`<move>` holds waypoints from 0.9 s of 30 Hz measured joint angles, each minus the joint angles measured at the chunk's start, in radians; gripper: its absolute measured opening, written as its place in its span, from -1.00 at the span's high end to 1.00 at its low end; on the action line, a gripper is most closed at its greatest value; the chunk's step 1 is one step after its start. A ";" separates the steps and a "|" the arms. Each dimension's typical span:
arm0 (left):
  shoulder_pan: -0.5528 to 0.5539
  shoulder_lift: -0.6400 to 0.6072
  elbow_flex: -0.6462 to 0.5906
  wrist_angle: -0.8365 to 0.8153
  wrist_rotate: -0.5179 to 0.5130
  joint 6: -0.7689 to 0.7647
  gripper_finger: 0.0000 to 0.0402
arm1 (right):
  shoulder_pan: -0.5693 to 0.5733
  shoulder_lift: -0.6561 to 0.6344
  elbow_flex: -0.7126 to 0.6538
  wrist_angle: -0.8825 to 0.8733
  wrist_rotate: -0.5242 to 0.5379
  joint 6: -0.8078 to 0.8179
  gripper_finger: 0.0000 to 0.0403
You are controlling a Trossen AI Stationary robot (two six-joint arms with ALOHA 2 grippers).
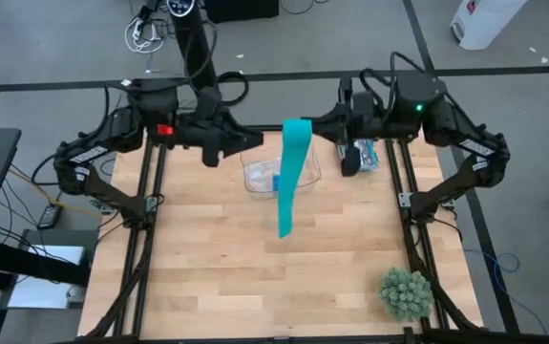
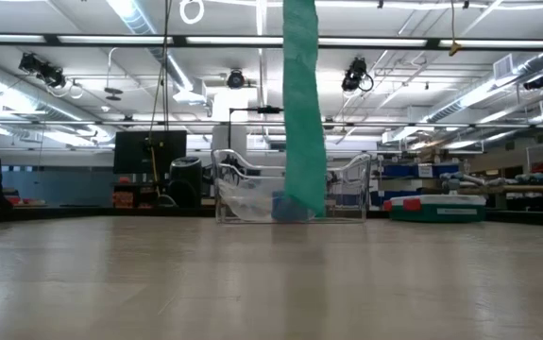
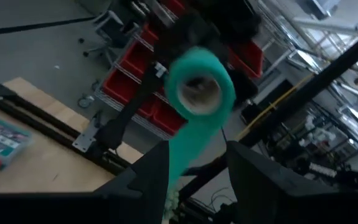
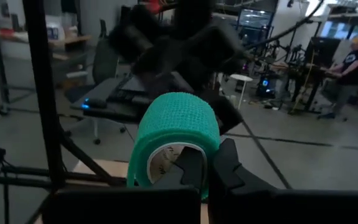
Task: Roll bandage
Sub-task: Roll the sky blue bandage
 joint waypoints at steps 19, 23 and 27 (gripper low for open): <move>-0.024 0.116 0.000 -0.005 -0.074 0.081 0.17 | -0.112 0.004 0.000 0.031 -0.124 0.111 1.00; -0.024 0.096 0.000 -0.026 -0.041 0.132 0.17 | -0.132 -0.007 0.000 0.005 -0.148 0.145 1.00; -0.024 0.068 0.000 -0.085 -0.061 0.206 0.17 | -0.146 -0.014 0.000 0.009 -0.173 0.155 1.00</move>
